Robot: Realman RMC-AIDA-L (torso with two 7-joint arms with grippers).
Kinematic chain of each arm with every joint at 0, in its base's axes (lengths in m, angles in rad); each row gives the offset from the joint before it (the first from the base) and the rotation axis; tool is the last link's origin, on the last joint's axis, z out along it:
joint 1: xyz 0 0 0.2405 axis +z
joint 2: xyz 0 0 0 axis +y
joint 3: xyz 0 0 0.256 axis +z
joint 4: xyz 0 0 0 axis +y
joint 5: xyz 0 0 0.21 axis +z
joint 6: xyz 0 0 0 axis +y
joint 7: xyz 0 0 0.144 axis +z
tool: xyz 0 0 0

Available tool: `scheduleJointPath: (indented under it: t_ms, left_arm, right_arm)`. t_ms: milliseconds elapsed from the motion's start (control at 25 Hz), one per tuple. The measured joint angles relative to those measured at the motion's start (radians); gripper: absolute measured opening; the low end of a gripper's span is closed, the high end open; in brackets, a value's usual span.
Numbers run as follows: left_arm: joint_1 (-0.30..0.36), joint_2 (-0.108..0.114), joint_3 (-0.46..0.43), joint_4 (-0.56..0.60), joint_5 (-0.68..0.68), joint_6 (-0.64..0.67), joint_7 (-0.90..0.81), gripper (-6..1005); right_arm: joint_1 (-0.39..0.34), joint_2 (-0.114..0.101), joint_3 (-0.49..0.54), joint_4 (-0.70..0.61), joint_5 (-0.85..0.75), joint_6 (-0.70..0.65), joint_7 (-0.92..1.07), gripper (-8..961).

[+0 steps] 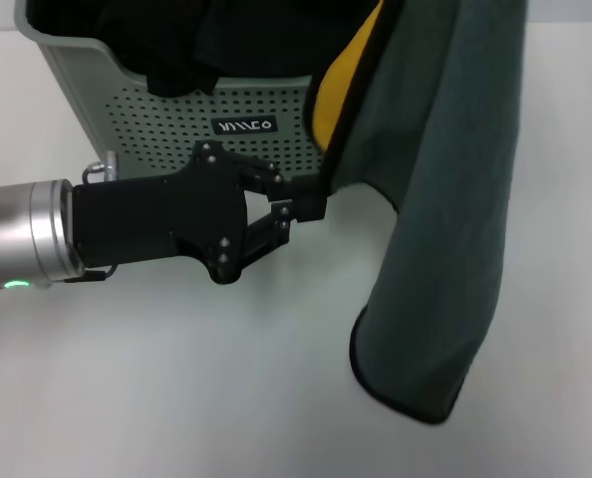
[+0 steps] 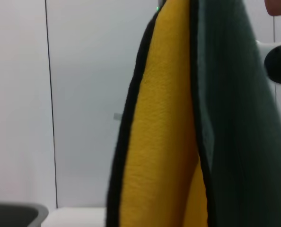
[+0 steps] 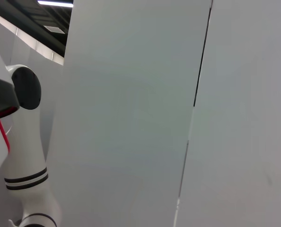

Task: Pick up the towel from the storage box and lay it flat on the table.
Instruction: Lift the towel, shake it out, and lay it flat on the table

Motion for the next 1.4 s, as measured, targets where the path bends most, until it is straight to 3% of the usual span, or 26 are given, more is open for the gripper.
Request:
scheduleJointPath:
  t_ms: [240, 440, 760, 1120, 1400]
  left_arm:
    - [0.000, -0.001, 0.006, -0.001, -0.052, 0.028, -0.013, 121]
    - [-0.031, -0.002, 0.017, -0.042, -0.101, 0.056, -0.052, 153]
    - [-0.077, 0.000, 0.005, -0.129, -0.102, 0.042, -0.022, 203]
    - [-0.106, 0.006, -0.030, -0.151, -0.095, 0.057, -0.009, 259]
    - [-0.143, 0.013, -0.029, -0.182, -0.082, 0.107, -0.032, 470]
  right_arm:
    - [-0.006, -0.047, 0.103, 0.084, 0.001, -0.107, -0.016, 35]
    - [0.008, -0.074, 0.146, 0.167, 0.010, -0.185, -0.045, 38]
    - [0.000, -0.081, 0.144, 0.194, 0.032, -0.215, -0.056, 42]
    - [-0.016, -0.089, 0.066, 0.191, 0.094, -0.216, -0.052, 47]
    - [-0.016, -0.086, 0.065, 0.191, 0.096, -0.216, -0.053, 51]
